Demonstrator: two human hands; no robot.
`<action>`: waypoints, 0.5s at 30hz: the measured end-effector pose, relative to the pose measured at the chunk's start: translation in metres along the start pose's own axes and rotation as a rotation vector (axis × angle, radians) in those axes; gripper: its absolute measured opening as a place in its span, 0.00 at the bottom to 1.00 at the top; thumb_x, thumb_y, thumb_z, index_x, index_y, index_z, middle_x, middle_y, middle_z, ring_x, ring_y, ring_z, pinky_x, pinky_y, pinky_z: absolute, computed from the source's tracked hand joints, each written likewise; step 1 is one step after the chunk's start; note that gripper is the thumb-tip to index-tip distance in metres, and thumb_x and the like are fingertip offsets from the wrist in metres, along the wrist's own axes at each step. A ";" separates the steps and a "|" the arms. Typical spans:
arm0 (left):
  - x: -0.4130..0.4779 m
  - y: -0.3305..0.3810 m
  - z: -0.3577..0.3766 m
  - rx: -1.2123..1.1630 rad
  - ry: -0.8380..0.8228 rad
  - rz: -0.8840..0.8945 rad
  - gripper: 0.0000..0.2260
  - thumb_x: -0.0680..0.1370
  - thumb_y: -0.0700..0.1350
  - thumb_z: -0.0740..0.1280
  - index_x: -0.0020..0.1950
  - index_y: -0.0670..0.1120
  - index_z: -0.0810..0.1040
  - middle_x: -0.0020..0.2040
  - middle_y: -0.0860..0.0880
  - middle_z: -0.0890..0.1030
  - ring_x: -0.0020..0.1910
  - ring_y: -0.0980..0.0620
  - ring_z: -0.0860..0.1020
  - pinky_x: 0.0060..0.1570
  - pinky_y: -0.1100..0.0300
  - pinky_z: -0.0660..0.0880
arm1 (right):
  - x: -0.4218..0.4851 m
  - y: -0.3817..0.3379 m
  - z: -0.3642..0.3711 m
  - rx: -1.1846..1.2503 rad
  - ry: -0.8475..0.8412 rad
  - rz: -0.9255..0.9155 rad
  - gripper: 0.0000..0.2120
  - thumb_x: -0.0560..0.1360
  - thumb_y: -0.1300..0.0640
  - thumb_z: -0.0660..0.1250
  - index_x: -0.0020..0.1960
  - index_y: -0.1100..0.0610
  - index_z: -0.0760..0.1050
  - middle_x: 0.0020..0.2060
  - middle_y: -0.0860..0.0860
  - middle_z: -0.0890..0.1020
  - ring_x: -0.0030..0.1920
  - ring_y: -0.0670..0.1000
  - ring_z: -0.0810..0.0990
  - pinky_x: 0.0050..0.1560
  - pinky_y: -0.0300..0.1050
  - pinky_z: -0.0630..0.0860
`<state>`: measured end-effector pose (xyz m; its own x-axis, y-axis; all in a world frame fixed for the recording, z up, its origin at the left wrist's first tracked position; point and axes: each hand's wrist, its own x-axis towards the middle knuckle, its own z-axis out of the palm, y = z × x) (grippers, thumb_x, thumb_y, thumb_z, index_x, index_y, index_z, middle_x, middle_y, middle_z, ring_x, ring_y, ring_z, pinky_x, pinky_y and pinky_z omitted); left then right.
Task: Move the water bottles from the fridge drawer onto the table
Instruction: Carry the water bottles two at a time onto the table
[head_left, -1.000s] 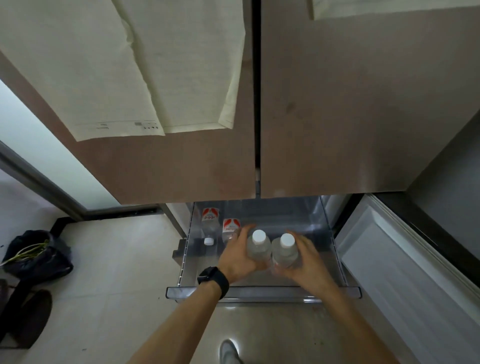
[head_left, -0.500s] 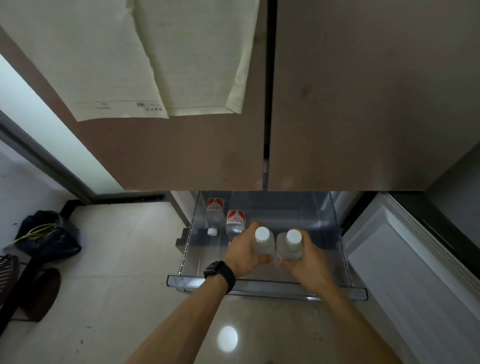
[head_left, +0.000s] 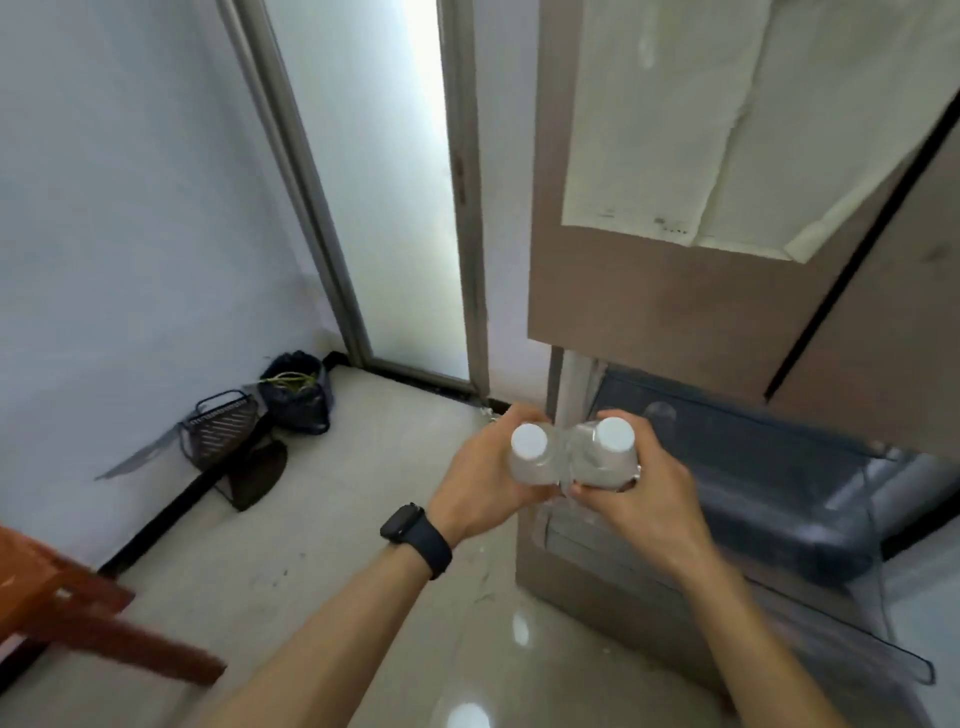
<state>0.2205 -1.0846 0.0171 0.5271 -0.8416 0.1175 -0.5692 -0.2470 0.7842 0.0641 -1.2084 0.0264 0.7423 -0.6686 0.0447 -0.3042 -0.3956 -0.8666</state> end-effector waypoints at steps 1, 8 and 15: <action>-0.025 -0.010 -0.022 0.013 0.043 -0.028 0.28 0.68 0.52 0.80 0.62 0.62 0.69 0.54 0.64 0.78 0.54 0.61 0.77 0.53 0.63 0.75 | -0.009 -0.017 0.024 -0.010 -0.050 -0.039 0.34 0.67 0.52 0.80 0.63 0.36 0.64 0.57 0.44 0.76 0.54 0.44 0.75 0.57 0.46 0.74; -0.249 -0.093 -0.155 0.122 0.289 -0.291 0.28 0.67 0.54 0.79 0.60 0.64 0.69 0.53 0.60 0.79 0.51 0.56 0.77 0.51 0.52 0.77 | -0.107 -0.117 0.209 -0.036 -0.341 -0.251 0.33 0.65 0.50 0.80 0.60 0.33 0.64 0.51 0.39 0.76 0.50 0.45 0.76 0.43 0.40 0.71; -0.483 -0.145 -0.237 0.090 0.541 -0.604 0.29 0.64 0.54 0.80 0.61 0.59 0.70 0.54 0.58 0.79 0.54 0.56 0.78 0.54 0.49 0.78 | -0.240 -0.205 0.379 -0.019 -0.713 -0.380 0.29 0.65 0.54 0.79 0.57 0.38 0.67 0.45 0.37 0.78 0.44 0.38 0.77 0.37 0.32 0.69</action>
<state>0.1981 -0.5280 -0.0091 0.9779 -0.2085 -0.0140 -0.1259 -0.6411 0.7571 0.1748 -0.7283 0.0047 0.9973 0.0739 0.0015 0.0405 -0.5297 -0.8472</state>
